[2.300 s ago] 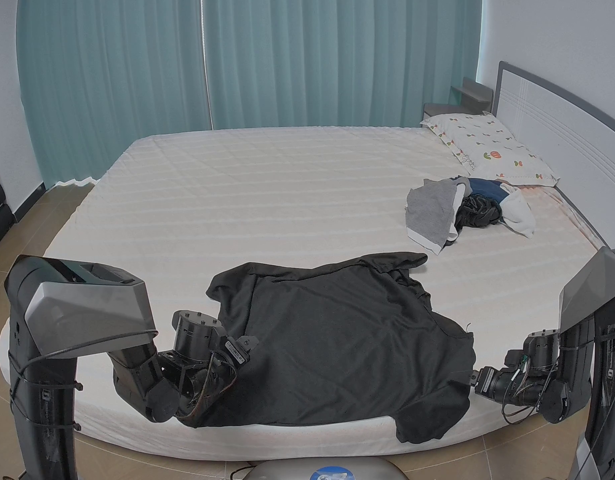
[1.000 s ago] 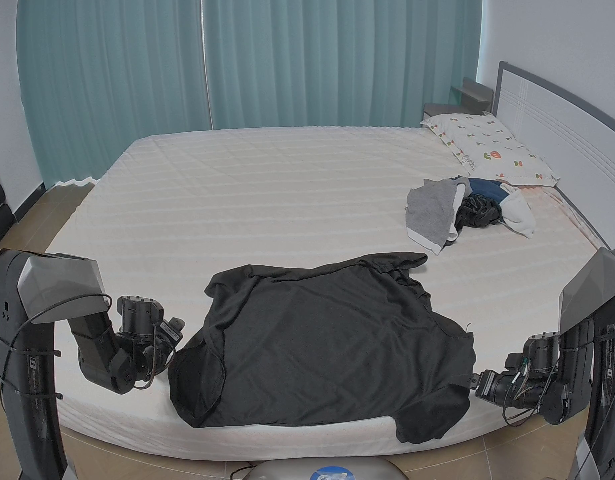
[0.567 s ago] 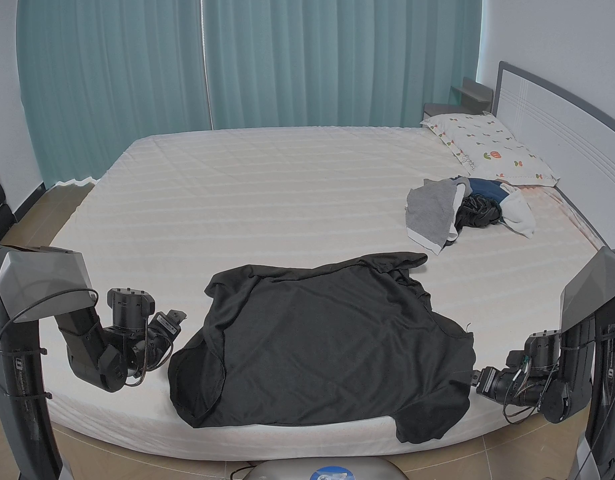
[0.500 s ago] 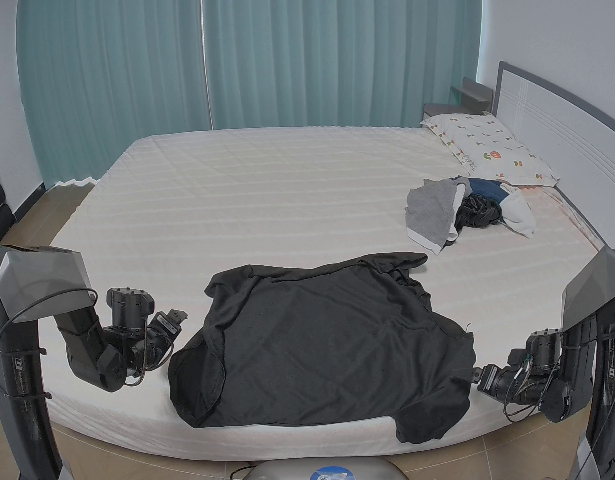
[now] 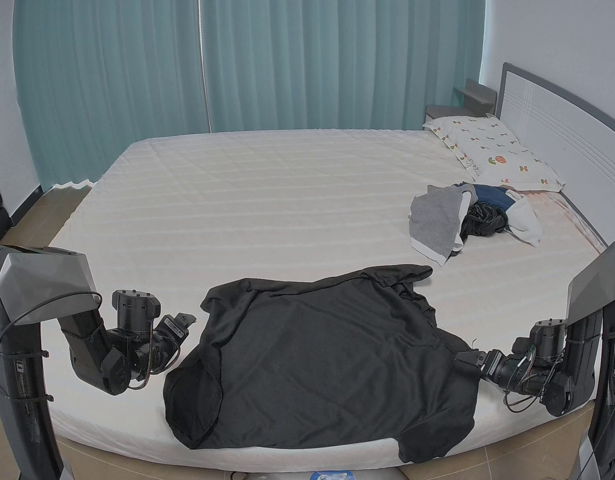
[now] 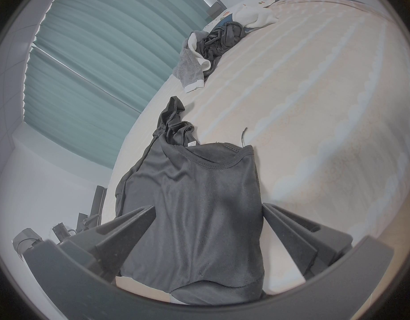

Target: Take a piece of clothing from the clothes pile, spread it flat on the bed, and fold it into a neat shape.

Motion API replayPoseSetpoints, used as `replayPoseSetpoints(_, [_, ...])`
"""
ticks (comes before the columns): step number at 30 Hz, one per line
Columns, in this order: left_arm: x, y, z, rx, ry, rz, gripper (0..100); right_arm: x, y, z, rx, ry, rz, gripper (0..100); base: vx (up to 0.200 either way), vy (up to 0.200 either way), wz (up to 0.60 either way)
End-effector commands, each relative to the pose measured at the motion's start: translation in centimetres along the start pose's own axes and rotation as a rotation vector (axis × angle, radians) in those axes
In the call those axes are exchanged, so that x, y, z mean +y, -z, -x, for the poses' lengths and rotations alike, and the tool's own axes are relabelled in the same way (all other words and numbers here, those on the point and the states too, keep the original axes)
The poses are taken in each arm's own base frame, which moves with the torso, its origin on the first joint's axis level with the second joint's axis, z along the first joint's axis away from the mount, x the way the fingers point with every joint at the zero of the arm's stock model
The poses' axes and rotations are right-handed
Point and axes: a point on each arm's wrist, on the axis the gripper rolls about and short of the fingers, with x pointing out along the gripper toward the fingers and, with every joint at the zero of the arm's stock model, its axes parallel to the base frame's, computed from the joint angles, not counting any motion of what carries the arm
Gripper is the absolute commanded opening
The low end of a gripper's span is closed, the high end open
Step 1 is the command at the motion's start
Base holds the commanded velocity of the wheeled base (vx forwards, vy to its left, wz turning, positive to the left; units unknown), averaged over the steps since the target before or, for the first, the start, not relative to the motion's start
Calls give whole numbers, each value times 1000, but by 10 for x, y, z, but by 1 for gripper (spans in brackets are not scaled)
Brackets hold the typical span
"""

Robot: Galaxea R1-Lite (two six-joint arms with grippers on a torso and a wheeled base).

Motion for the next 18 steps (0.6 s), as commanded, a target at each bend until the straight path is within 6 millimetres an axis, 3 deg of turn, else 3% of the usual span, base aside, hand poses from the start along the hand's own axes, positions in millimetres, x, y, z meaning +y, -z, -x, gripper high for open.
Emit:
replayPoseSetpoints(1, [1,1,-1,3,-5,-1,100,1,-2,0,-12,-9,5,100,0,0,0])
replayPoseSetpoints(3, [1,2,-1,5,-4,-2,100,1,-1,0,-11,-9,5,100,0,0,0])
replayPoseSetpoints(12, [0,8,1,20,-8,7,100,1,-1,0,-8,-8,4,100,0,-200,0])
replayPoseSetpoints(18, [-3,5,1,6,5,7,100,1,0,-1,-5,-7,6,100,0,0,0])
